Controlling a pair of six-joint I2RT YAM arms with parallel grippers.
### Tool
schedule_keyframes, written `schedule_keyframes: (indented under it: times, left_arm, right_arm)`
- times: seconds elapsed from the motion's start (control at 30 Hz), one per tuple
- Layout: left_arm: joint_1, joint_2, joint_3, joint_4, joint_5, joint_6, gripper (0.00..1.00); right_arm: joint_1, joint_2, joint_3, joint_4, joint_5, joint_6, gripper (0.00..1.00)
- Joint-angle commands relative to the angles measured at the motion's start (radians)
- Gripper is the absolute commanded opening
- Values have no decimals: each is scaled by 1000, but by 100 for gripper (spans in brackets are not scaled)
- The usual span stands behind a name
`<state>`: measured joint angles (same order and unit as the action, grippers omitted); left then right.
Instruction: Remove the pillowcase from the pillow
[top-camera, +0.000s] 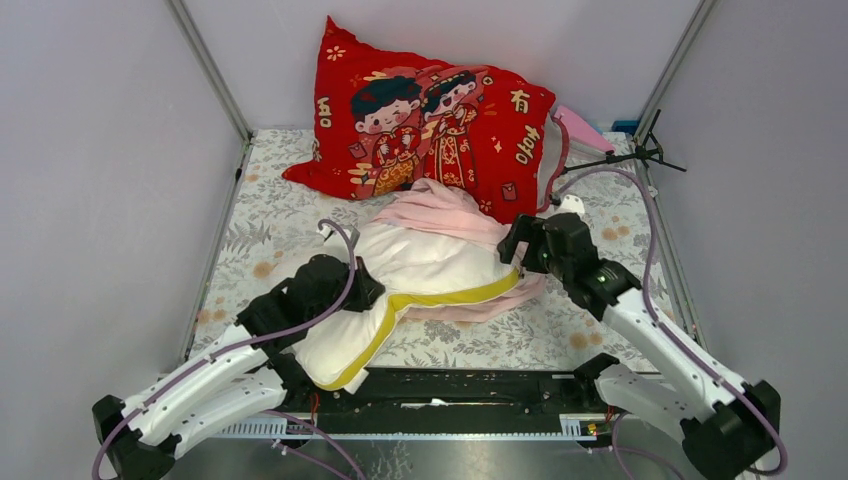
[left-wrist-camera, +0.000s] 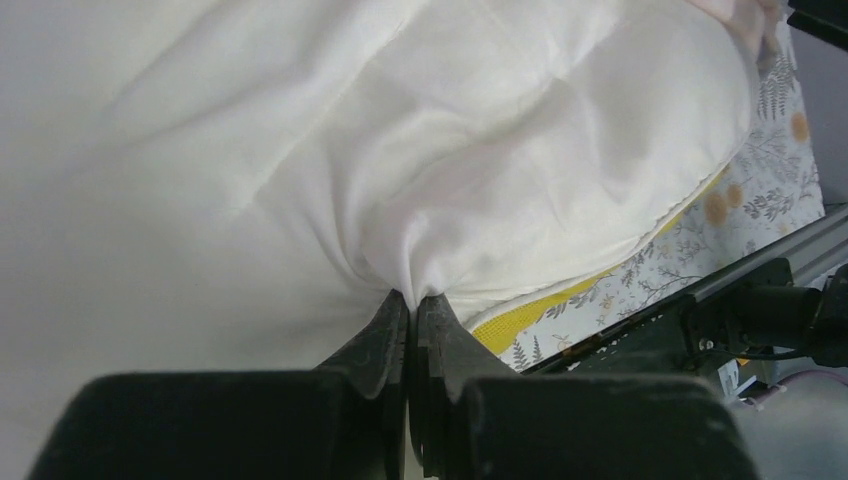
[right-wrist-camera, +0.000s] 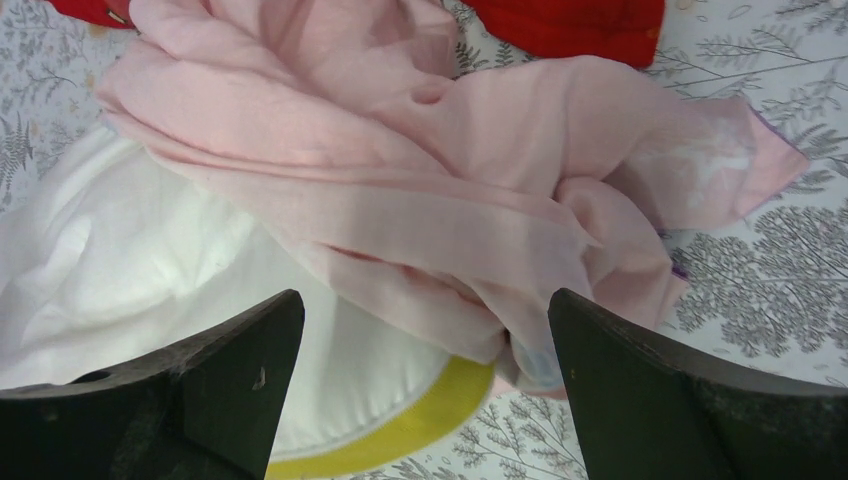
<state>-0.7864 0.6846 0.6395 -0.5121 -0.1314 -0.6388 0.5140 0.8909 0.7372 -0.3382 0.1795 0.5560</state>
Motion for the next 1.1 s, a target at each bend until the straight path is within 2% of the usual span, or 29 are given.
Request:
schedule_keyframes:
  times: [0.0,0.13,0.27,0.53,0.73,1.07]
  left_arm:
    - [3,5,-7,129,-91,19,0]
    - [3,-22,-6,108,-155,12,0]
    - [3,-75,-74,153,-178,-30,0]
    - [3,-112,-150,226,-240,-65,0]
    - [3,-82,-163,316,-228,-51,0]
    - [3,-10,-169,484,-121,1,0]
  right_arm:
    - [-4,122,98,105,-80,-20,100]
    - [-4,216,118,161,-114,-16,100]
    - [-3,280,132,215,-162,-8,100]
    - [-3,334,134,229,-156,-29,100]
    - [-3,305,127,181,-125,-41,100]
    - [-3,157,96,68,-17,-70,99]
